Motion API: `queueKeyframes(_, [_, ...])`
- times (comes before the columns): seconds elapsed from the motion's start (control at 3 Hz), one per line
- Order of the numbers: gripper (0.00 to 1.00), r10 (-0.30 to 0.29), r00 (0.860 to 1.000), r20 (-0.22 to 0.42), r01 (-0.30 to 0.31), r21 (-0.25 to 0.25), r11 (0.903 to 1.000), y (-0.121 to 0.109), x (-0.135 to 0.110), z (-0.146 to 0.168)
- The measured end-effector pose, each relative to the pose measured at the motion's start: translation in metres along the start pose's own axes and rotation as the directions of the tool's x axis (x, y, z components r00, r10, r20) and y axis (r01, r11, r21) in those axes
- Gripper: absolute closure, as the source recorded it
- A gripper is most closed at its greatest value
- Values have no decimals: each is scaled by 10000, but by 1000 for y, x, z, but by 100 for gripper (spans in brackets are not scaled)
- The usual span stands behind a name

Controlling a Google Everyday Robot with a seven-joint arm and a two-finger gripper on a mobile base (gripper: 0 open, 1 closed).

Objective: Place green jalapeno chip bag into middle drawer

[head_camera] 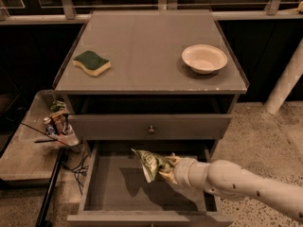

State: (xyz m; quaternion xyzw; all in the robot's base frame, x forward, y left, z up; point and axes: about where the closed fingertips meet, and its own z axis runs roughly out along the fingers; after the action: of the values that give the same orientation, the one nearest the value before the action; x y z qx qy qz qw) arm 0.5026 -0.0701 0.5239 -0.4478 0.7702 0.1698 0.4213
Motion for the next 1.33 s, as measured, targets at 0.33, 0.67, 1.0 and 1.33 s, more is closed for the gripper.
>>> queueKeyframes(0.33, [100,-49,9985,-544,66,322,9995,-12,23,23])
queueKeyframes(0.67, [100,-34,9960,-893,78,495,9987,-23,47,44])
queueKeyframes(1.0, [100,66,9962,-863,-33,382,9993,-31,65,57])
queueKeyframes(1.33, [100,230,9993,-308,-229,35,9997,-36,77,63])
